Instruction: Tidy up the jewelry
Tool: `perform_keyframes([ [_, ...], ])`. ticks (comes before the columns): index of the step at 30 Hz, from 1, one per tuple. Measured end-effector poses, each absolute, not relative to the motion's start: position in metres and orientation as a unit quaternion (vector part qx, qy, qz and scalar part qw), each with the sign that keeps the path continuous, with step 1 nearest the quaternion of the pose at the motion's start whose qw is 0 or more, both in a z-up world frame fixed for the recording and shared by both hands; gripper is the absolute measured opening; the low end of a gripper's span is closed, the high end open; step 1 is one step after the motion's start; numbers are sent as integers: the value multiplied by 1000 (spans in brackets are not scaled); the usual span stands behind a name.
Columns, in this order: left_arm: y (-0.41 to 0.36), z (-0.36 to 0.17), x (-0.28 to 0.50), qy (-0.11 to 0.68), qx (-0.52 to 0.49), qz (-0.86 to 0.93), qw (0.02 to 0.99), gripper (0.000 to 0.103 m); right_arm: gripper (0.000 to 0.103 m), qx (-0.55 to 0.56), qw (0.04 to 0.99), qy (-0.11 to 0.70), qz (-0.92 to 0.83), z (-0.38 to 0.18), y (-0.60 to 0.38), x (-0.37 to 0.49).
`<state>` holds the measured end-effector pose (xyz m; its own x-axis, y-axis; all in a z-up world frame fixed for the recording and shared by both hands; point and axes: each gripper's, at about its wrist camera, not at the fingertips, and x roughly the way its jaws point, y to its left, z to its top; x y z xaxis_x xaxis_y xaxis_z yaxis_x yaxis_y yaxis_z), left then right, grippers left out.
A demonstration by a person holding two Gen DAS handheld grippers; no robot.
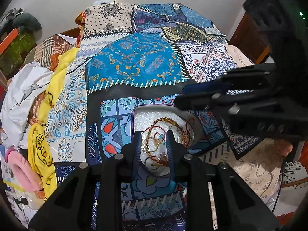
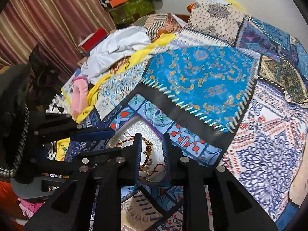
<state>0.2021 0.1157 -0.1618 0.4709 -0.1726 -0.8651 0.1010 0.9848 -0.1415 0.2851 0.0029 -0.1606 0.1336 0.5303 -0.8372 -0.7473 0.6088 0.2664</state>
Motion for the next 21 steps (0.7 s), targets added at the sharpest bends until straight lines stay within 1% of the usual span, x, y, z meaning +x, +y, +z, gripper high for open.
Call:
perform_keyframes([
  [6, 120, -138, 187, 479, -40, -57, 875, 25, 19, -107, 777, 455, 423, -130, -13, 273],
  [9, 123, -114, 173, 448, -43, -40, 892, 26, 19, -106, 798, 419, 420, -106, -23, 258],
  [12, 123, -78, 151, 397, -47, -30, 916, 27, 19, -106, 820, 378, 416, -80, -33, 240],
  [14, 121, -54, 135, 357, -46, -20, 933, 33, 19, -103, 839, 341, 412, -59, -42, 221],
  [18, 111, -9, 95, 268, -35, 1, 963, 38, 19, -87, 874, 257, 404, -16, -64, 178],
  [21, 100, 19, 61, 200, -26, 15, 979, 45, 19, -59, 895, 198, 394, 10, -81, 144],
])
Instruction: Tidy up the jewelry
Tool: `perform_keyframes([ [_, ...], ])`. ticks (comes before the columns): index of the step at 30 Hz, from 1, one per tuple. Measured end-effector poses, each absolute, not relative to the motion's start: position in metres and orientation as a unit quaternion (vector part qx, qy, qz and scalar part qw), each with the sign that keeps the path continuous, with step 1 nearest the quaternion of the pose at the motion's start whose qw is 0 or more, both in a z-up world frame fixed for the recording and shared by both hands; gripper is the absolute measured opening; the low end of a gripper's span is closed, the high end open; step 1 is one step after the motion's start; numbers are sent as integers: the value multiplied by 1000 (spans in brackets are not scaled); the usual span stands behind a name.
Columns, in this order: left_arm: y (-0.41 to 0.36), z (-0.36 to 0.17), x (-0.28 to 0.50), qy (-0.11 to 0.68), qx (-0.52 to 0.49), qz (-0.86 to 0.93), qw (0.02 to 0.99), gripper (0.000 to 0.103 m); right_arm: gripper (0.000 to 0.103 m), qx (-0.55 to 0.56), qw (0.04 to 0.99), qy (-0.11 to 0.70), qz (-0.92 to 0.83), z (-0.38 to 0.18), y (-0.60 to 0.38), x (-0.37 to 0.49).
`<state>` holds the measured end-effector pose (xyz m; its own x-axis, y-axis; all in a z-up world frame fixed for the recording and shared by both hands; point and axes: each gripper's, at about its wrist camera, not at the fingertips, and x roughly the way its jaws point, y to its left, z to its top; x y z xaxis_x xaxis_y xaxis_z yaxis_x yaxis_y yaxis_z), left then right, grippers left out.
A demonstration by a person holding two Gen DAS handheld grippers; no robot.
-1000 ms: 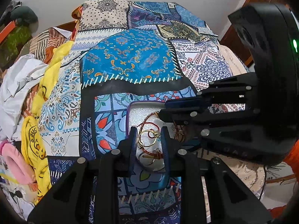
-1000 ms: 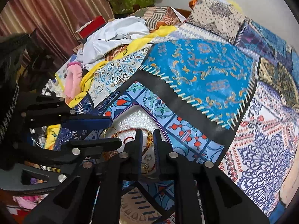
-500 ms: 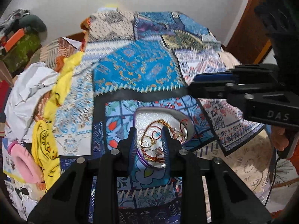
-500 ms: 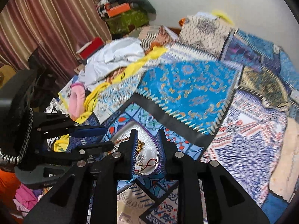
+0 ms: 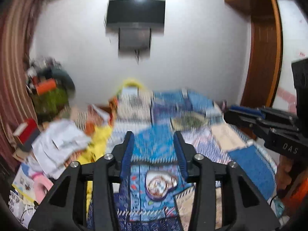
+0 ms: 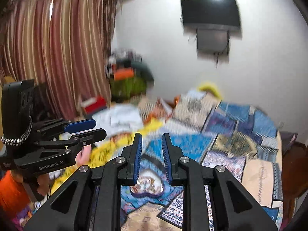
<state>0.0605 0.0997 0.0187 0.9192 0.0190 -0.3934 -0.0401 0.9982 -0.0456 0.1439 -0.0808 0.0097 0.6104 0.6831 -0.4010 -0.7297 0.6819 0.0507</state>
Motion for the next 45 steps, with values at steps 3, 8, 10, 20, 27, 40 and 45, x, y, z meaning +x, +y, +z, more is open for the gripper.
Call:
perform_keyframes([
  [3, 90, 38, 25, 137, -30, 28, 990, 54, 22, -32, 911, 158, 378, 23, -96, 118],
  [8, 81, 49, -15, 74, -27, 56, 995, 70, 58, 1, 928, 115, 353, 27, -110, 87],
  [10, 80, 49, -28, 58, -31, 61, 996, 81, 65, -4, 934, 102, 342, 27, -110, 79],
  [20, 82, 45, -51, 34, -58, 90, 994, 100, 103, -11, 954, 36, 297, 28, -110, 40],
  [27, 76, 42, -60, 35, -55, 91, 994, 101, 103, -19, 954, 36, 298, 30, -107, 37],
  [40, 72, 41, -58, 37, -53, 91, 994, 101, 103, -17, 953, 41, 301, 25, -111, 32],
  [45, 72, 41, -59, 38, -55, 91, 994, 101, 103, -15, 953, 42, 301, 24, -112, 32],
])
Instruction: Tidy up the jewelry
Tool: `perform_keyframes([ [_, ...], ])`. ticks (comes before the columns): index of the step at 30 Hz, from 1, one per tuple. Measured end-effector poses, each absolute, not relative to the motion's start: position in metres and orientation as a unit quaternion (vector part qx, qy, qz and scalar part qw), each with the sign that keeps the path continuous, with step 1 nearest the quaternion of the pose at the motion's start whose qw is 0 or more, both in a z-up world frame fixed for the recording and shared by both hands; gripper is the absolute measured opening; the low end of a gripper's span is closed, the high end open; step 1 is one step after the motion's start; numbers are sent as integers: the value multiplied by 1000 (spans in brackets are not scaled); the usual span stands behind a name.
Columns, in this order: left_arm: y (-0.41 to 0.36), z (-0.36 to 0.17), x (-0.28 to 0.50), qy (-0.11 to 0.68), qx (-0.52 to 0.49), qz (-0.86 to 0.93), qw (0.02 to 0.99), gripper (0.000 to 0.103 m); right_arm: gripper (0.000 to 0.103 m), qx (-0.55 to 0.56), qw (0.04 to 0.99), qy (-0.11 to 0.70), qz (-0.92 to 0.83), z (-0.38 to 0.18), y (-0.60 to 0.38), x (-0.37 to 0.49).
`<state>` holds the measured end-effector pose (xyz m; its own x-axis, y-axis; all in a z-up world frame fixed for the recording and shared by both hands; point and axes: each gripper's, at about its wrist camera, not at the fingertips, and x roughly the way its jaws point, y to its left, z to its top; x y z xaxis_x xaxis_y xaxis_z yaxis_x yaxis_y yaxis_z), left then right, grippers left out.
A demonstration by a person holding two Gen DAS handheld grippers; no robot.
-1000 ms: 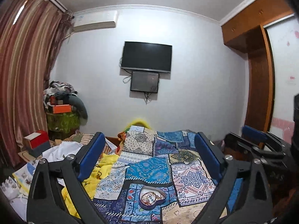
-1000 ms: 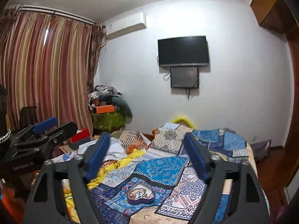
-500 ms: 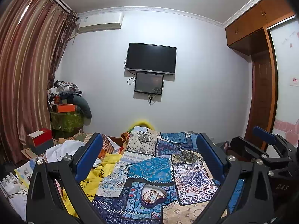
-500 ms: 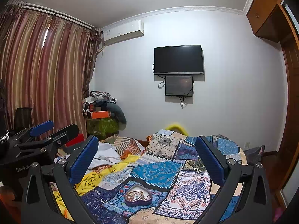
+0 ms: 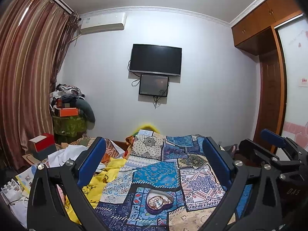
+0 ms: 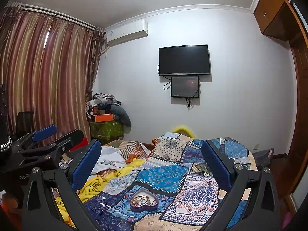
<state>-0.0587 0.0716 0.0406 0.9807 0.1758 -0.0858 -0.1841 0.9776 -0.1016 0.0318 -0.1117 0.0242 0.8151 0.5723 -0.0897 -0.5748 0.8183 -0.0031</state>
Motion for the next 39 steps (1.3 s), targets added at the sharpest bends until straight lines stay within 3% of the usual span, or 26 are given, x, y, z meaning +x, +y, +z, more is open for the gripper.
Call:
perform_keyframes([
  [39, 82, 34, -47, 57, -70, 76, 993, 101, 103, 8, 953, 56, 298, 24, -123, 36],
])
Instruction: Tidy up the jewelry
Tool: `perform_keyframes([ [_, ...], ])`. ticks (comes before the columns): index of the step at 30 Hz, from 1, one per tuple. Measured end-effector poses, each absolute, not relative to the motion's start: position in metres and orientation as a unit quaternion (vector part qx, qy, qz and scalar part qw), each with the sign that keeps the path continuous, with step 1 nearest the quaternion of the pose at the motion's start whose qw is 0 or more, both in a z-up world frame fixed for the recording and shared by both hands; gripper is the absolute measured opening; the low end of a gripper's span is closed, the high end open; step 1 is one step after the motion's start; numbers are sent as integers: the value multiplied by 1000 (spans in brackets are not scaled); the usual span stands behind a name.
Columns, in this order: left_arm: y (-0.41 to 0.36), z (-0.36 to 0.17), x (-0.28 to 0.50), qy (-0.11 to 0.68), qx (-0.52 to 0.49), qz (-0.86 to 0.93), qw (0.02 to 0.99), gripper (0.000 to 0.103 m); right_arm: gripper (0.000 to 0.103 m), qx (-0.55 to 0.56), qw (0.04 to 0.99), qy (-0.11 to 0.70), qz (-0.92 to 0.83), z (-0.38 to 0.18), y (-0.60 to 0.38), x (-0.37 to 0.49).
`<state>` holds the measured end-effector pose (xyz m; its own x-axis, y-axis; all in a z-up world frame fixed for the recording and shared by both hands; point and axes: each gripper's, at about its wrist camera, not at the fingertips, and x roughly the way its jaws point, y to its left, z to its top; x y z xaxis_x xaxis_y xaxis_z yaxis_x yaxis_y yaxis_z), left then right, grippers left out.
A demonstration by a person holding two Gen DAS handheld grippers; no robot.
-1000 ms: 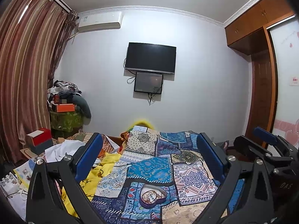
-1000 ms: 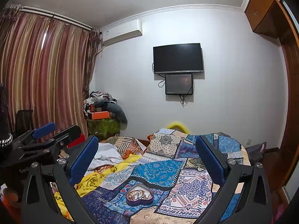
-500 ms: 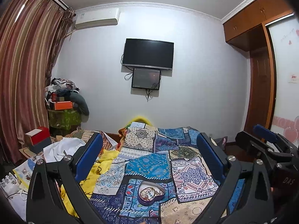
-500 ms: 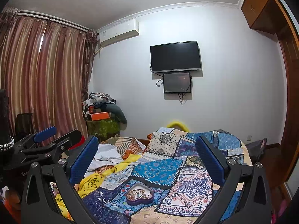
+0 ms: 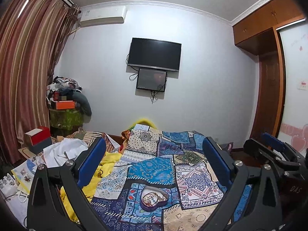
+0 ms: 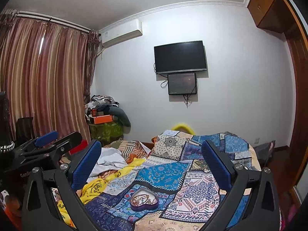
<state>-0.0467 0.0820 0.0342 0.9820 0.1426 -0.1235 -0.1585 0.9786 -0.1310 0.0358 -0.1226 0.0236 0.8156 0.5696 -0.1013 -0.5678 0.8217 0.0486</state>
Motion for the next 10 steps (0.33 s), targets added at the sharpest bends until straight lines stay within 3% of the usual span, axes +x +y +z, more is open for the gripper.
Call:
perform_keyframes([
  [10, 81, 32, -46, 58, -61, 69, 994, 101, 103, 8, 952, 62, 298, 24, -121, 37],
])
